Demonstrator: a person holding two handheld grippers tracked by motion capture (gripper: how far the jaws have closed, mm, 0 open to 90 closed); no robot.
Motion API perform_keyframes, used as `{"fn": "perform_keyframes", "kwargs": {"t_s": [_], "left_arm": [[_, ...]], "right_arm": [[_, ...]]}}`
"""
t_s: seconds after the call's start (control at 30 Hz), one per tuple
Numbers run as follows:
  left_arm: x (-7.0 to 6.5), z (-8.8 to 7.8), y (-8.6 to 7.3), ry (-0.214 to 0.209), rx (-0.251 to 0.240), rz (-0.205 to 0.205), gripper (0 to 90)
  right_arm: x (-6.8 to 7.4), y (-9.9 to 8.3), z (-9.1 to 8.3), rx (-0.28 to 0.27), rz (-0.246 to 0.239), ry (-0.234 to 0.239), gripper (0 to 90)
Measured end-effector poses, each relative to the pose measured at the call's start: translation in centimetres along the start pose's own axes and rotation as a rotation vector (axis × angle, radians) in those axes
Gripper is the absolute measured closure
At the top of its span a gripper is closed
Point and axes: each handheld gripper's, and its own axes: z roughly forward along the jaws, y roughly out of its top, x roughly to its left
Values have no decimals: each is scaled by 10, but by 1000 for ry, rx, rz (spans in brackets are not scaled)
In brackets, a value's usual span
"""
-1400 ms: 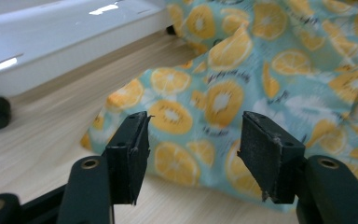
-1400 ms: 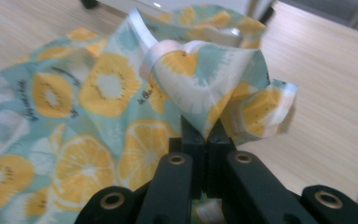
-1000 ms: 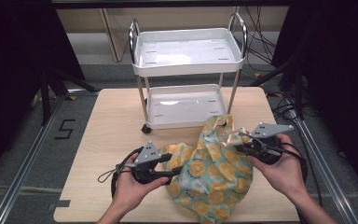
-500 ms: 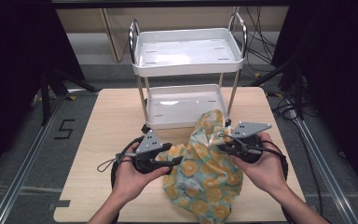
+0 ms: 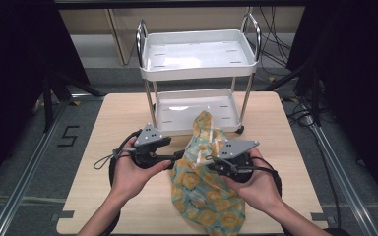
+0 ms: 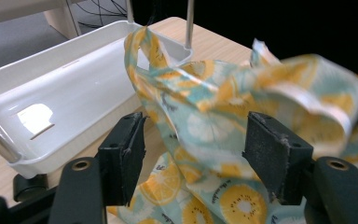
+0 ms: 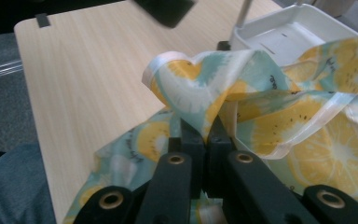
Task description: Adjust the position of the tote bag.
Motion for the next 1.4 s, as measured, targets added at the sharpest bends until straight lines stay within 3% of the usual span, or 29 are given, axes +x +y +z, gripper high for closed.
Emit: {"fn": "perform_keyframes", "kwargs": {"t_s": [0.2, 0.23, 0.4, 0.5, 0.53, 0.67, 0.7, 0.77, 0.83, 0.97, 1.03, 1.07, 1.1, 1.13, 1.2, 1.27, 1.3, 1.4], "left_arm": [[0, 1, 9, 8, 4, 12, 354], [0, 1, 11, 11, 8, 15, 352], [-1, 4, 14, 14, 9, 12, 338], [0, 5, 13, 12, 46, 26, 332], [-1, 8, 11, 7, 38, 7, 331], [3, 12, 3, -3, 78, 2, 330], [3, 13, 2, -11, 75, -12, 330], [5, 12, -1, -11, 87, -10, 330], [6, 12, -1, -10, 85, -9, 331], [15, 7, 5, 28, 76, 6, 330], [23, 6, 9, 69, 69, 3, 329], [29, 8, 10, 62, 64, 25, 328], [33, 7, 11, 91, 73, 21, 328], [38, 7, 12, 121, 87, -5, 328], [46, 8, 12, 141, 102, -3, 329], [53, 11, 11, 146, 121, -5, 329], [55, 13, 11, 145, 134, -4, 327], [61, 18, 7, 131, 200, 30, 320]], "right_arm": [[13, -2, 10, 9, -6, 55, 900], [14, -2, 12, -7, -33, 60, 900], [25, -4, 19, 12, -43, 91, 897], [31, -5, 22, 19, -57, 110, 896], [33, -6, 23, 21, -50, 115, 897], [38, -7, 25, 24, -41, 121, 897], [37, -7, 26, 20, -61, 119, 896], [39, -8, 26, 33, -46, 125, 896], [40, -9, 28, 30, -64, 128, 895], [46, -12, 30, 52, -73, 148, 892], [48, -14, 32, 63, -75, 158, 891], [50, -15, 32, 67, -78, 158, 891], [49, -15, 34, 54, -106, 164, 890], [51, -16, 33, 71, -83, 168, 890], [52, -17, 34, 69, -93, 173, 889], [55, -19, 34, 77, -100, 184, 888], [56, -20, 36, 76, -128, 195, 887], [60, -23, 37, 91, -136, 203, 886]]}}
